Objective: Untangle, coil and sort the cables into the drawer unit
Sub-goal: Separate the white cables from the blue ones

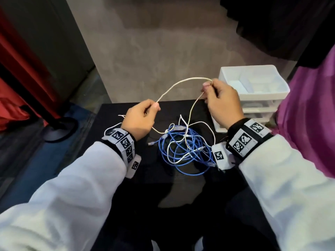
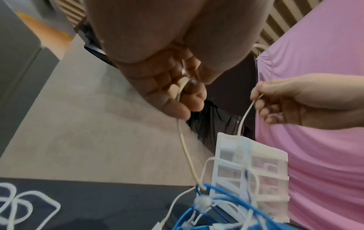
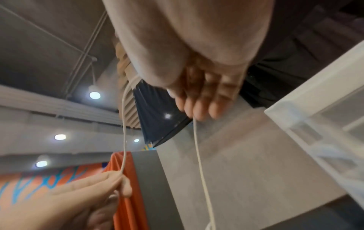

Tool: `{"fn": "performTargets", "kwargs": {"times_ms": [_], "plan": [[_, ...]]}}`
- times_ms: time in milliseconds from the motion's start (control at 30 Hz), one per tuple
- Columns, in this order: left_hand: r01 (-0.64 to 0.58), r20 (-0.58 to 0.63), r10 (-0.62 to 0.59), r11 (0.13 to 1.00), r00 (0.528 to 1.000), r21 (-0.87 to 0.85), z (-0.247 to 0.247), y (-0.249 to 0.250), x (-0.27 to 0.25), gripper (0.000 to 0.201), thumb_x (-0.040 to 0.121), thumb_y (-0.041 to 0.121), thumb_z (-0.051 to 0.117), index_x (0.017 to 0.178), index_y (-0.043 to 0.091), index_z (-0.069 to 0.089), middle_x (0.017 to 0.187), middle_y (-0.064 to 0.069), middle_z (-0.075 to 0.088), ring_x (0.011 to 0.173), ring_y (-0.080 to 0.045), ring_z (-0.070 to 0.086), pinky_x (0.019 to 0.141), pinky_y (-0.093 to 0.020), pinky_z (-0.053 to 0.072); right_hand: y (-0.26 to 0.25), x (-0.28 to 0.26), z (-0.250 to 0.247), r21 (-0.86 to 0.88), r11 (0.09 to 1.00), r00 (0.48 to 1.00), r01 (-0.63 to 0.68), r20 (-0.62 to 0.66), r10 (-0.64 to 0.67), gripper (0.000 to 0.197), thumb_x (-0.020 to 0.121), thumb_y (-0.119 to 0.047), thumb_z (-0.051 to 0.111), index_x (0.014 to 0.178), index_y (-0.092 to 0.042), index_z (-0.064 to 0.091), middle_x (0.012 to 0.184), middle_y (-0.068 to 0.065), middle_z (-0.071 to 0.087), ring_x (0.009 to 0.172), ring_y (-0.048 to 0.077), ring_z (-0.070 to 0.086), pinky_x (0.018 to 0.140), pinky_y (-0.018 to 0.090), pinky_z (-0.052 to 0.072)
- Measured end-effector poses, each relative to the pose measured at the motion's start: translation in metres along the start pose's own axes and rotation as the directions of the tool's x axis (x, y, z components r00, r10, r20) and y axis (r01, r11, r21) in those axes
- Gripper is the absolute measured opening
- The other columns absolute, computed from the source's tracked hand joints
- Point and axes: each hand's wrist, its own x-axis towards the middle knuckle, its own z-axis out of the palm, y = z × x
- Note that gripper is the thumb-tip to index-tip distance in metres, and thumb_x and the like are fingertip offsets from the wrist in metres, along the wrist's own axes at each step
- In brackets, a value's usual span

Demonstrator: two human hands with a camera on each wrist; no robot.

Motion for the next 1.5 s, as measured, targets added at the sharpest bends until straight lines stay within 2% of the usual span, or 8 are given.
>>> {"fn": "performTargets", "kwargs": {"times_ms": [267,400,500,633,767,1067,1367,1500], "plan": [[0.051,0.319,0.007,0.984,0.948,-0.171,0.03,0.018,-0.007,0.025,0.088,0.042,0.071,0.107,0.025,0.068,0.054,0.012,0.045,0.051,-0.007,0.04,0.054,-0.027,0.037,-0.024,-0.015,0.024,0.214,0.977,0.92,-0.008,0.384,-0.077,0.021,0.106,-0.018,0.058,0.098,-0.013,0.076,0.083,0.004,0.076,0.078,0.01,0.068,0.084,0.032,0.058],[0.043,0.304,0.004,0.988,0.953,-0.145,0.035,0.037,0.004,0.027,0.099,0.034,0.057,0.076,0.036,0.071,0.055,0.012,0.057,0.049,-0.006,0.043,0.055,-0.032,0.036,-0.027,-0.021,0.037,0.343,0.939,0.949,-0.038,0.307,-0.074,0.02,0.104,-0.015,0.06,0.119,-0.021,0.072,0.088,-0.005,0.07,0.08,0.005,0.064,0.084,0.029,0.055],[0.117,0.231,-0.032,0.924,0.973,-0.364,0.032,0.048,0.01,0.031,0.107,0.024,0.051,0.081,0.016,0.067,0.055,0.013,0.058,0.044,0.001,0.041,0.048,-0.017,0.035,-0.01,-0.038,0.049,0.242,0.964,0.962,-0.113,0.27,0.045,0.047,0.098,-0.015,0.068,0.141,-0.028,0.052,0.101,-0.002,0.061,0.079,0.002,0.056,0.08,0.022,0.051],[0.047,0.174,0.015,0.938,0.985,-0.344,0.027,0.057,0.015,0.033,0.104,0.039,0.052,0.084,0.02,0.071,0.056,0.006,0.04,0.051,-0.014,0.033,0.051,-0.029,0.028,0.028,-0.071,0.083,0.135,0.96,0.853,-0.245,0.501,0.147,0.02,0.092,-0.02,0.074,0.109,-0.027,0.065,0.093,-0.01,0.062,0.077,0.006,0.057,0.08,0.031,0.051],[-0.017,0.104,0.055,0.94,0.993,-0.341,0.006,0.077,0.023,0.035,0.106,0.038,0.046,0.085,0.018,0.067,0.053,0.014,0.04,0.047,-0.004,0.034,0.048,-0.017,0.029,0.048,-0.072,0.087,-0.047,0.988,0.889,-0.148,0.431,0.154,0.013,0.095,-0.015,0.069,0.084,-0.021,0.066,0.078,-0.012,0.062,0.071,-0.006,0.056,0.072,0.022,0.04],[-0.161,-0.128,0.112,0.85,0.986,-0.501,-0.067,0.11,0.039,0.038,0.112,0.027,0.035,0.083,0.017,0.058,0.053,0.009,0.032,0.047,-0.009,0.022,0.05,-0.033,0.014,0.078,-0.059,0.07,-0.303,0.935,0.92,-0.184,0.282,0.272,0.03,0.098,-0.044,0.065,0.077,-0.023,0.065,0.084,-0.001,0.063,0.082,0.024,0.063,0.076,0.038,0.05],[-0.08,-0.049,0.068,0.941,0.997,-0.328,-0.049,0.063,0.03,0.037,0.111,0.035,0.036,0.109,0.016,0.067,0.064,0.003,0.048,0.051,-0.008,0.038,0.049,-0.018,0.033,0.045,-0.031,0.062,0.287,0.873,0.919,-0.394,0.122,0.375,0.022,0.105,-0.02,0.058,0.088,-0.016,0.07,0.082,0.011,0.069,0.062,0.017,0.063,0.058,0.035,0.058],[-0.013,-0.035,0.002,0.945,0.999,-0.326,-0.035,0.047,0.025,0.034,0.111,0.032,0.04,0.115,0.012,0.067,0.067,0.001,0.052,0.05,-0.008,0.039,0.048,-0.016,0.033,0.033,-0.026,0.051,0.267,0.921,0.958,-0.284,0.101,0.267,0.018,0.107,-0.024,0.053,0.101,-0.027,0.07,0.085,0.001,0.076,0.075,0.019,0.07,0.07,0.035,0.056]]}}
